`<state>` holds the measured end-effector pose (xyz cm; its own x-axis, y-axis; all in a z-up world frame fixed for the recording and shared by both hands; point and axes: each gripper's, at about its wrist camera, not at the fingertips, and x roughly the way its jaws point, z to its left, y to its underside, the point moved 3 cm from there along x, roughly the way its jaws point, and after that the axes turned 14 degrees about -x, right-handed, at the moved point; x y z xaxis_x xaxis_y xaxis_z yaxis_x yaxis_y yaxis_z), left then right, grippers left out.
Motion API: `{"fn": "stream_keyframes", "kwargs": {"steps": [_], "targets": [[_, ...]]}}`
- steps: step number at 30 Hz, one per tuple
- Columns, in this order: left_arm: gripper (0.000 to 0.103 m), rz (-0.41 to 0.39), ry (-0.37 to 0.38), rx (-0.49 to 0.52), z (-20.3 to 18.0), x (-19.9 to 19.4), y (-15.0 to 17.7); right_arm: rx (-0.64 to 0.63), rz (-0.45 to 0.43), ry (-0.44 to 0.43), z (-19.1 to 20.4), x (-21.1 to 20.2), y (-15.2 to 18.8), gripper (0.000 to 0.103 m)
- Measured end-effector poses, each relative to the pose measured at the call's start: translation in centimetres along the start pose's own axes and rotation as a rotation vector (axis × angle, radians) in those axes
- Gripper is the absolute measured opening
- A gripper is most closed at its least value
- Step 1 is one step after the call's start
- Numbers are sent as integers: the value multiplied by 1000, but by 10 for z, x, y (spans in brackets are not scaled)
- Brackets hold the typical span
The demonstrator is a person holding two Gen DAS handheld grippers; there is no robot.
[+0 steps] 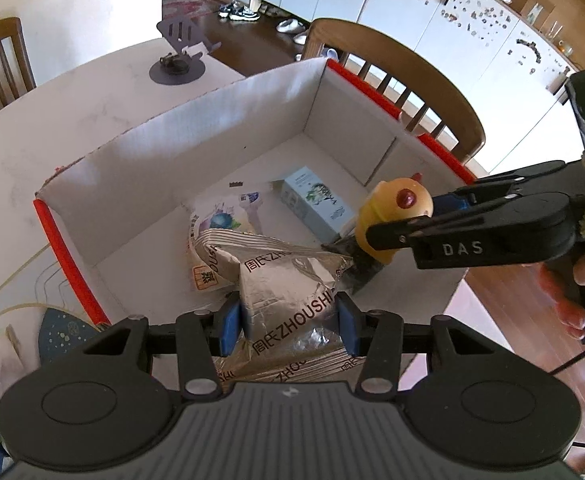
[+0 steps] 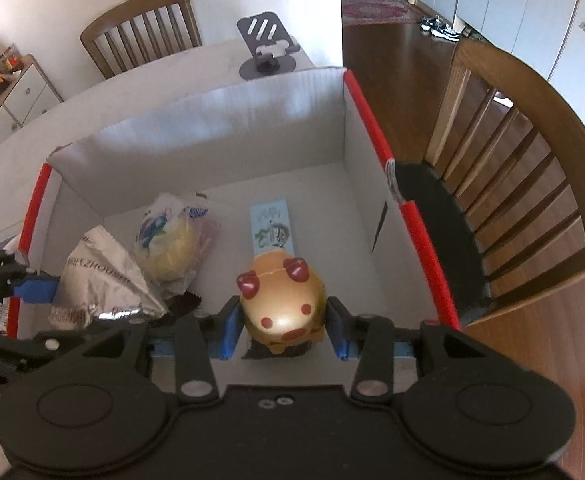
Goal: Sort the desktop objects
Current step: 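Carry the pig toy and foil packet over the red shoebox, then open both tools, dropping the pig toy and foil packet into the box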
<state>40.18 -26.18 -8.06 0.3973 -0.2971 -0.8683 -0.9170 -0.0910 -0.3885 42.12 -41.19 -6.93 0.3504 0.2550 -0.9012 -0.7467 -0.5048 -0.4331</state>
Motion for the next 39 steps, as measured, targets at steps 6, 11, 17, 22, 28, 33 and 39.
{"fn": "stream_keyframes", "kwargs": {"steps": [6,11,17,22,28,33,39], "targets": [[47,28,-5,-7,3,10,-1,1,9,-4,1,5,1,43],[47,41,-10,6,3,13,1,-4,10,-2,2,5,1,43],[48,51,-16,26,1,17,2,4,10,2,1,6,0,45],[57,35,-6,19,2,14,3,9,11,2,1,7,0,47],[66,18,-6,-4,5,8,3,7,16,4,2,5,1,48],[70,6,-11,-16,7,2,5,-1,8,11,4,0,-1,65],[71,-15,-2,-33,5,-8,8,-17,-13,18,6,-10,-3,65]]}}
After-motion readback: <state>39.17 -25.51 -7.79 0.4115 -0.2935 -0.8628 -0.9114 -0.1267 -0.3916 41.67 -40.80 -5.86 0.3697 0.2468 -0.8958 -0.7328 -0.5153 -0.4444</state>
